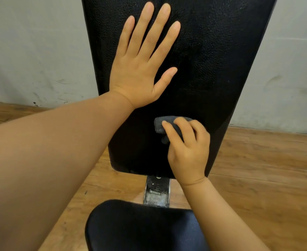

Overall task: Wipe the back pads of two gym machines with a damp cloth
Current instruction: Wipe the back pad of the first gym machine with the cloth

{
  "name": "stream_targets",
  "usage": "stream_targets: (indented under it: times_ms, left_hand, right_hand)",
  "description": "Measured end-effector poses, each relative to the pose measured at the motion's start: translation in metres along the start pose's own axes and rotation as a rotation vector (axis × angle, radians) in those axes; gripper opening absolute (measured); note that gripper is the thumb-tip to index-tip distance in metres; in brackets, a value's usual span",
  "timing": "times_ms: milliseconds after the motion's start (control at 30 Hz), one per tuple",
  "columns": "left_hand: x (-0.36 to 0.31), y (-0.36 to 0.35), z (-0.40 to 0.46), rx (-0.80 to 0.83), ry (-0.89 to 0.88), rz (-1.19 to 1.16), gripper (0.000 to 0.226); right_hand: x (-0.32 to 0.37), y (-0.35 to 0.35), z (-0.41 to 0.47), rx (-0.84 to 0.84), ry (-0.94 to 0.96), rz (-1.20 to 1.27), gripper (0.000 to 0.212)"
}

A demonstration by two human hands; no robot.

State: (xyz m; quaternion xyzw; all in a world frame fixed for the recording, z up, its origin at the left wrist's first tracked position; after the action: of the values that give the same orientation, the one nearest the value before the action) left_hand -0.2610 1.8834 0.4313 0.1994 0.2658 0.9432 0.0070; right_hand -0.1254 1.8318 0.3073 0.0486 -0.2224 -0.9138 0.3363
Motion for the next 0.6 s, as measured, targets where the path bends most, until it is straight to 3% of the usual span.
stream_targets:
  times_ms: [200, 300, 433, 600]
  left_hand:
    - [0.001, -0.001, 0.0, 0.015, -0.013, 0.024, 0.06]
    - [0.002, -0.002, -0.002, 0.042, -0.119, 0.024, 0.062]
    - [0.0, -0.011, -0.036, 0.1, -0.373, -0.017, 0.062]
    - [0.001, -0.018, -0.052, 0.099, -0.364, 0.014, 0.062]
  right_hand:
    - [0.003, -0.002, -0.031, 0.112, 0.044, -0.003, 0.038]
    - [0.0, 0.001, -0.024, 0.146, 0.046, 0.004, 0.033]
    - [-0.012, 0.015, -0.006, 0.07, -0.035, -0.026, 0.027]
    - [-0.024, 0.021, 0.001, -0.001, -0.061, -0.047, 0.031]
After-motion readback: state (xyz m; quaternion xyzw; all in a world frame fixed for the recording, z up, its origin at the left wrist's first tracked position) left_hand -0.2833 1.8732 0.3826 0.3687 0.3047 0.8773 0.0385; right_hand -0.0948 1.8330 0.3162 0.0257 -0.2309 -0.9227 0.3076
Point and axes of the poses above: each hand's wrist, its own z-axis towards the middle knuckle, its own y-axis out of the back of the hand, x = y × z, the point moved 3 cm from there along z, towards the middle knuckle, and after that the axes turned 5 degrees about x, right-handed, at the moved point
